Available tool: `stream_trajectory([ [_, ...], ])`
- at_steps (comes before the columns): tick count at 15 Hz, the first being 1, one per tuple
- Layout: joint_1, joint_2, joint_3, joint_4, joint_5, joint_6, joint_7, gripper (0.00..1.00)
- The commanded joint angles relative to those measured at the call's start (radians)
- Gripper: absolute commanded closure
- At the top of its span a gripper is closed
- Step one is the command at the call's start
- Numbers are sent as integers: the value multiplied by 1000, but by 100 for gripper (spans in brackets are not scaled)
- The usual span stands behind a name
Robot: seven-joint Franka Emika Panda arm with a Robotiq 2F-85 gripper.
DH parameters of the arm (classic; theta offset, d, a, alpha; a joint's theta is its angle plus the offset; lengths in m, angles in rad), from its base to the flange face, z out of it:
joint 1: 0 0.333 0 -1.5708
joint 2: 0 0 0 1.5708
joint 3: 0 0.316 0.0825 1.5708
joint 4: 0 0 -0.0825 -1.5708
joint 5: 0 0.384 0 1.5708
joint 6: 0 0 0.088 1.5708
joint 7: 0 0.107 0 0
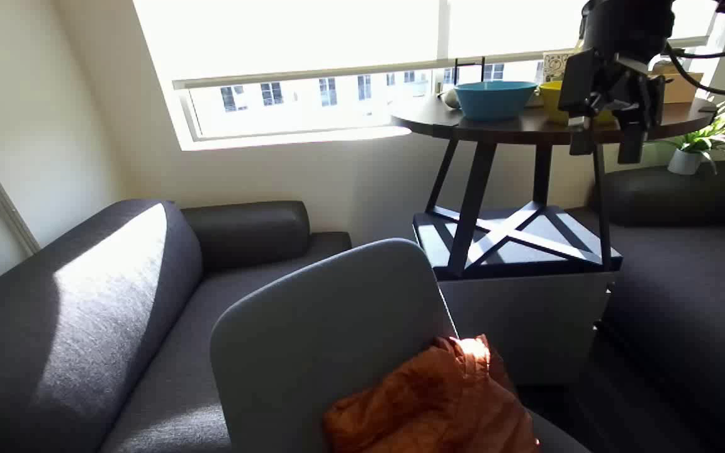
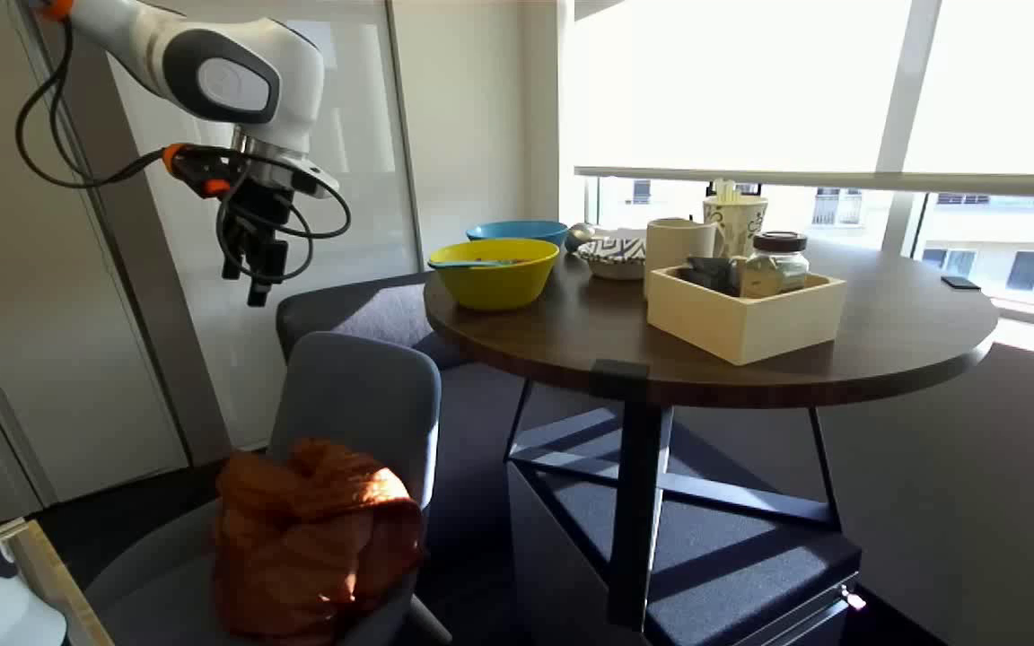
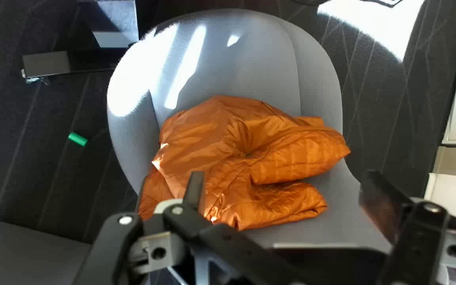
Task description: Put the brown material on the backrest of the grey chair
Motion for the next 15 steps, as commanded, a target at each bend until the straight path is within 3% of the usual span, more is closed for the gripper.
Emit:
stream_trajectory([
  [1, -14, 0, 13, 1, 3, -2, -3, 0],
  [6, -14, 0, 13, 1, 3, -2, -3, 0],
  [7, -20, -10, 21, -13, 13, 28, 44, 0],
  [11, -6, -14, 69, -111, 114, 243, 232, 0],
  [15, 24, 4, 174, -241, 174, 496, 468, 0],
])
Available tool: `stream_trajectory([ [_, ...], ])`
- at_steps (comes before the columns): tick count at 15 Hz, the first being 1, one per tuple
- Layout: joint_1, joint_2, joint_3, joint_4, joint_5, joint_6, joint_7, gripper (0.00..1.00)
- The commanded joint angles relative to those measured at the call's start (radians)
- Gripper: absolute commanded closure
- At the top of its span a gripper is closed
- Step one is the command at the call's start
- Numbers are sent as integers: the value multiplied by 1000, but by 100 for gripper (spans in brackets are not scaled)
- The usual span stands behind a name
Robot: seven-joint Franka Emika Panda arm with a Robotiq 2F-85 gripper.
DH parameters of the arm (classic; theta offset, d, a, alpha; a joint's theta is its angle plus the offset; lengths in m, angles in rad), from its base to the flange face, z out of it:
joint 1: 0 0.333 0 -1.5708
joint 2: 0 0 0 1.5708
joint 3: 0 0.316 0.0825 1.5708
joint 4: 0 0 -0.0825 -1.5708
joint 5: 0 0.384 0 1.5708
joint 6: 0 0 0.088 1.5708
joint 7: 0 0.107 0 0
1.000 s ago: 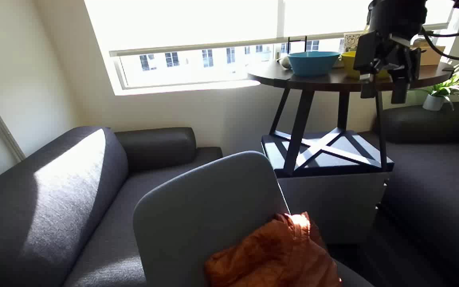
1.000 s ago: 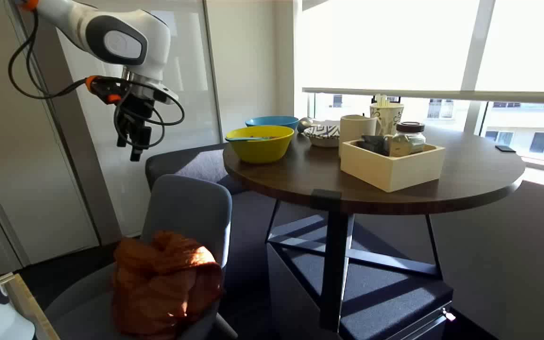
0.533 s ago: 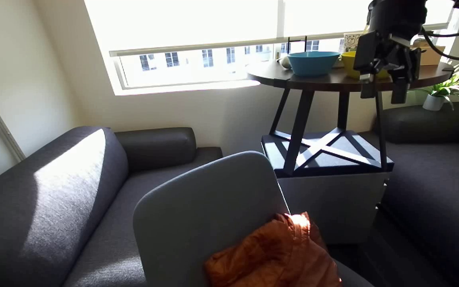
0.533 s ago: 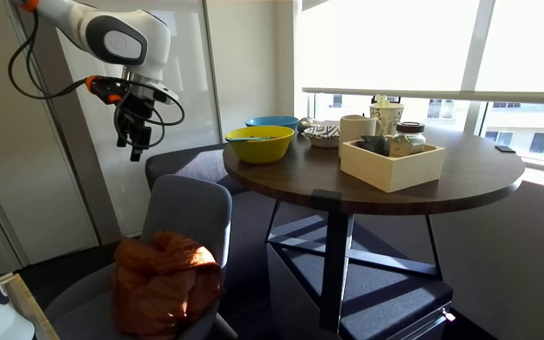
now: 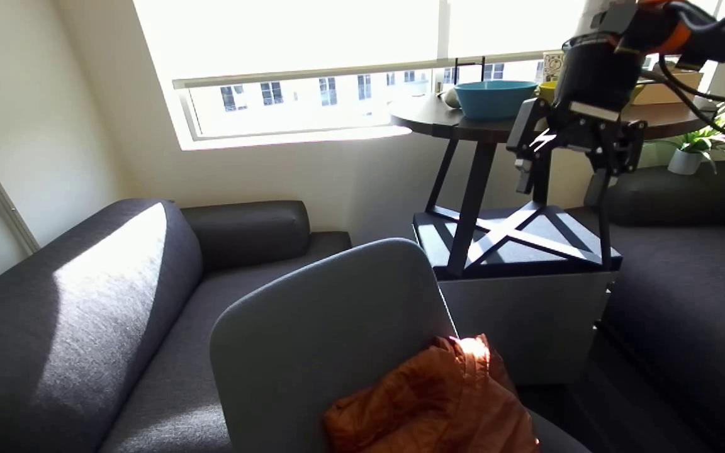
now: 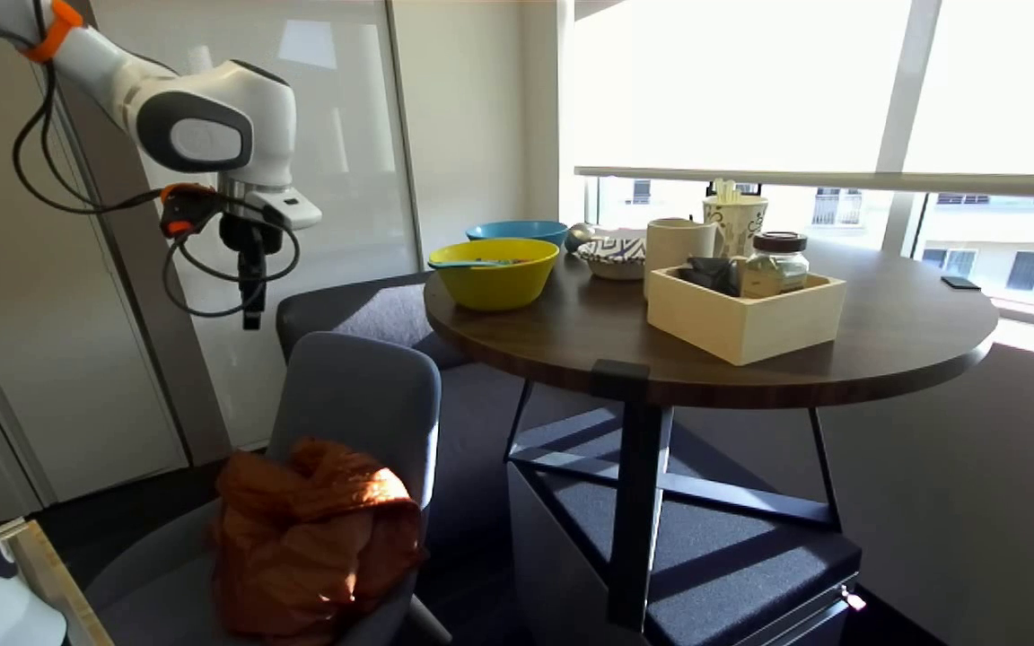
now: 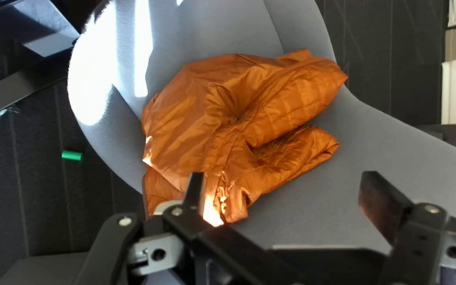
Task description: Put the brown material on the backrest of the grey chair
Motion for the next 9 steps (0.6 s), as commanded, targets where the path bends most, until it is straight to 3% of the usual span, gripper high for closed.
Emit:
stream_trajectory([
  [1, 16, 24, 88, -129, 38, 250, 192, 0],
  [4, 2, 107, 142, -227, -14, 478, 349, 0],
  [6, -16, 277, 144, -218, -63, 610, 424, 0],
  [7, -4, 322, 125, -242, -51, 638, 415, 0],
  [8, 28, 354, 91, -228, 28, 600, 330, 0],
  [9, 29, 249, 98, -244, -16, 567, 369, 0],
])
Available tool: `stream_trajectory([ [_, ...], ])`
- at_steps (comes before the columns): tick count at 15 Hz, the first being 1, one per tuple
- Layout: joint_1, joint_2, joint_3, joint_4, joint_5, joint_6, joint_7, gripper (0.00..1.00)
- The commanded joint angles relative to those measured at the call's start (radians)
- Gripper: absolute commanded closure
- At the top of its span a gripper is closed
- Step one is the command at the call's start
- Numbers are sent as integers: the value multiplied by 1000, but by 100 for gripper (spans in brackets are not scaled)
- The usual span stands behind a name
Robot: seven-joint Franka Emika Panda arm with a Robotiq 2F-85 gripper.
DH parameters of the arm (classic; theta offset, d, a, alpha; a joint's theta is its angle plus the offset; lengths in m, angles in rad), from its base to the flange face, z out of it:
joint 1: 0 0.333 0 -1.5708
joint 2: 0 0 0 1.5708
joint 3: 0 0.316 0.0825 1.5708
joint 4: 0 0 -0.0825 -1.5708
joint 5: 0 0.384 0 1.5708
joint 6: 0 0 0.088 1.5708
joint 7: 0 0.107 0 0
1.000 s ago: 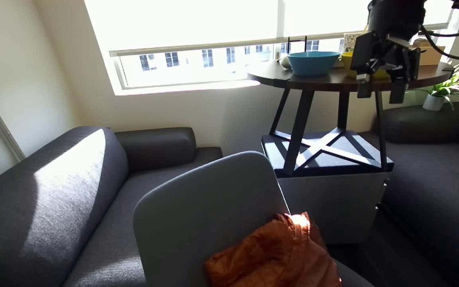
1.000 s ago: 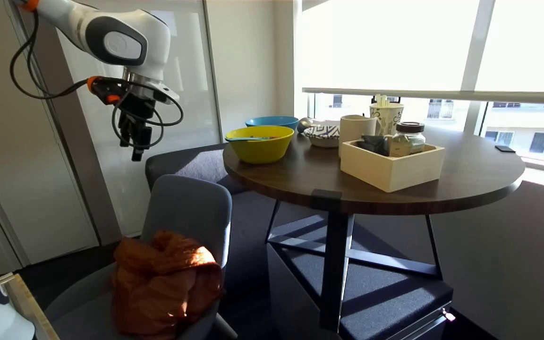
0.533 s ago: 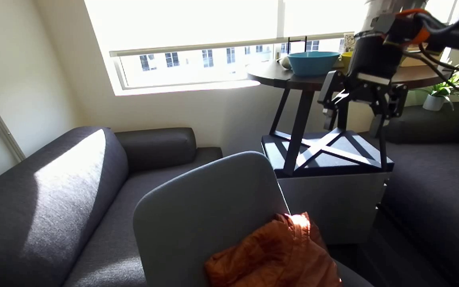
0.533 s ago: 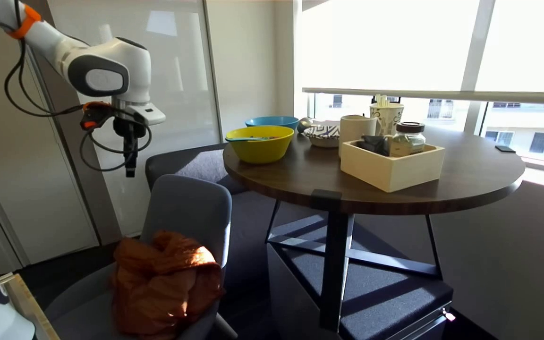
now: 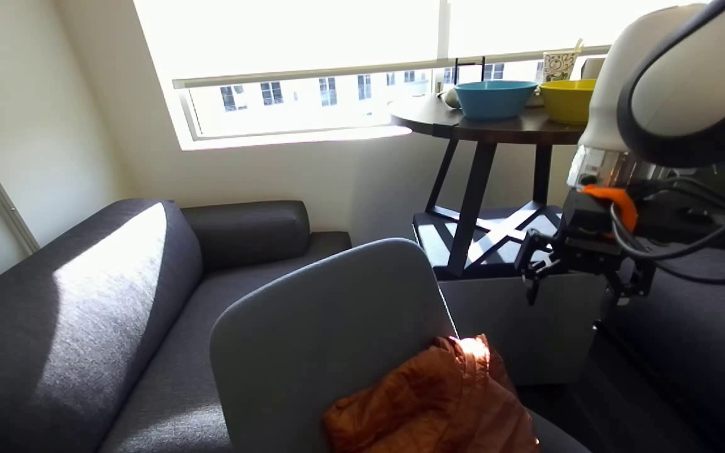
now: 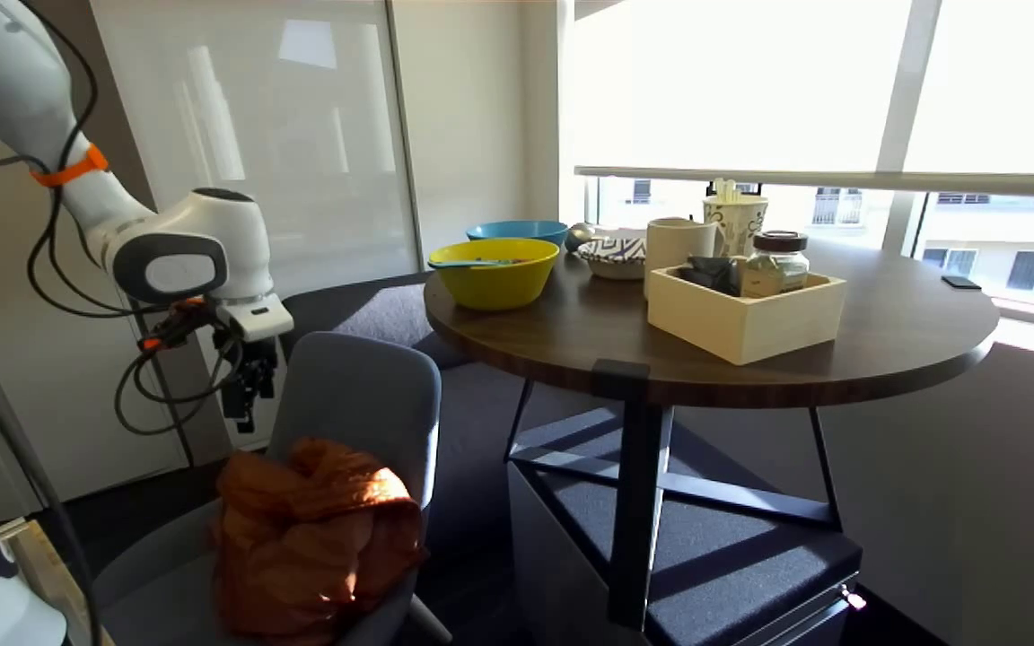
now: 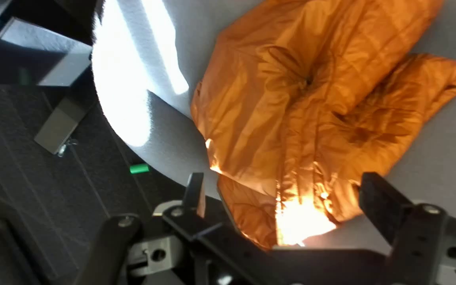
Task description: Put the brown material on the backrest of the grey chair
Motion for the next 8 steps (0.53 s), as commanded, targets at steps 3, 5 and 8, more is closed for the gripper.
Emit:
stream_trajectory([
  [3, 23, 57, -37, 24, -3, 6, -6, 0],
  [5, 25, 38, -36, 25, -3, 4, -5, 0],
  [8, 53, 154, -18, 88, 212, 203, -108, 0],
])
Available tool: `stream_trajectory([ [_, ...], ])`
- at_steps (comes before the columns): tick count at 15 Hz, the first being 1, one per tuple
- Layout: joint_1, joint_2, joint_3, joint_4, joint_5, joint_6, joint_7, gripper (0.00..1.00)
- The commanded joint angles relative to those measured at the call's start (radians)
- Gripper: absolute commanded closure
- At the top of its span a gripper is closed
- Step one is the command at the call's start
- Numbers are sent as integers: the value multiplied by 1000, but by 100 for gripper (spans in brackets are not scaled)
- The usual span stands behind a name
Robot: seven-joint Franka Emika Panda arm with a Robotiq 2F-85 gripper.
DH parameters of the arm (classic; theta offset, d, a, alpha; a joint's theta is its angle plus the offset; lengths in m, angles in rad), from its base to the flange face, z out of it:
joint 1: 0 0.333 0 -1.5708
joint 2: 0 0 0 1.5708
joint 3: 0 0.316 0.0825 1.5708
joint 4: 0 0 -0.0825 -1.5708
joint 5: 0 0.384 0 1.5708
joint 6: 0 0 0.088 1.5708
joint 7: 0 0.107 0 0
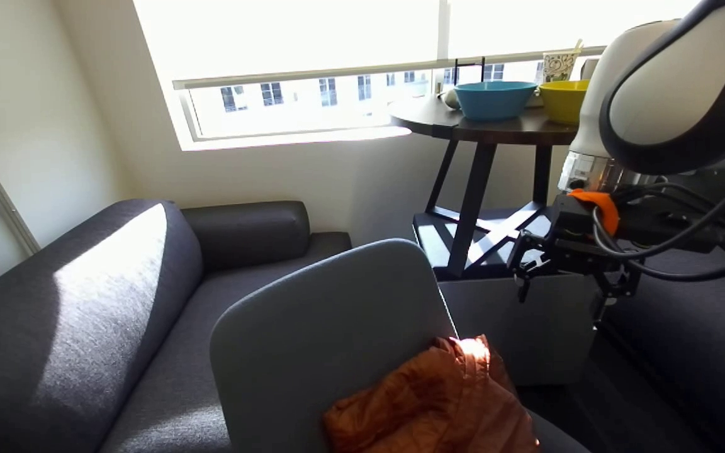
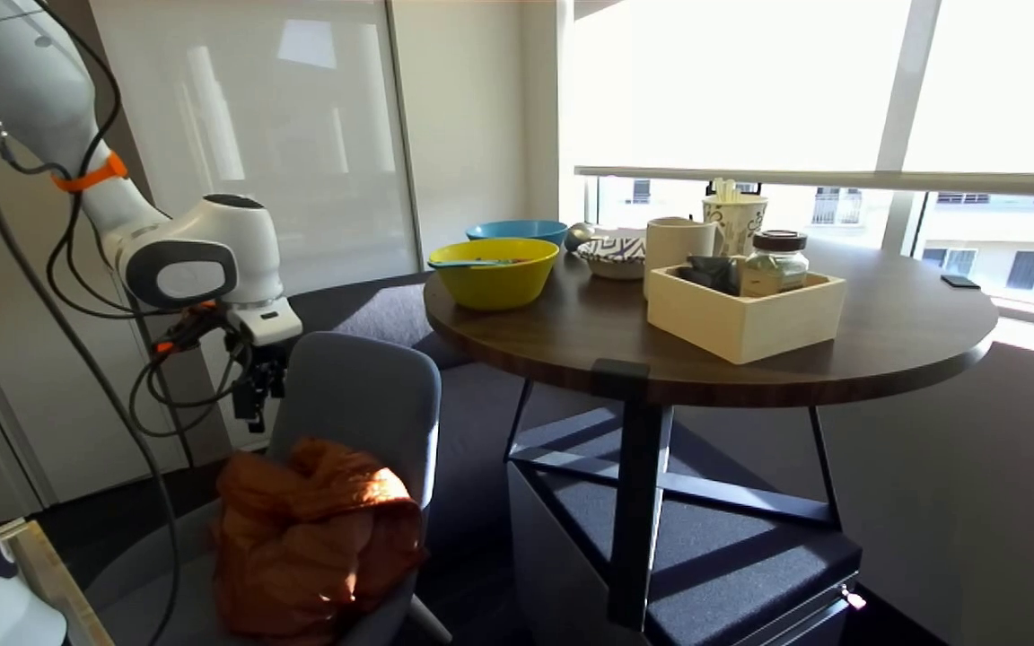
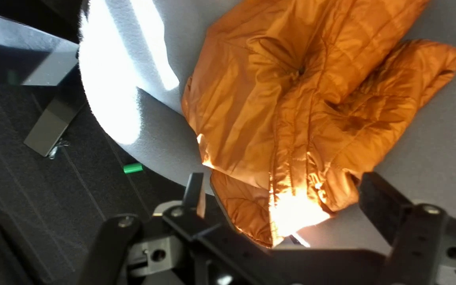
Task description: Put the brown material on the backrest of the grey chair
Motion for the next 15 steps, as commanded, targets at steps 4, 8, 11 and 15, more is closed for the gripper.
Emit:
stream_trajectory([
  [4, -47, 285, 180, 274, 496, 301, -205, 0],
  [8, -226, 506, 413, 461, 731, 390, -492, 0],
  [11, -378, 641, 504, 498, 703, 350, -695, 0],
  [15, -478, 772, 467, 458, 633, 299, -904, 0],
])
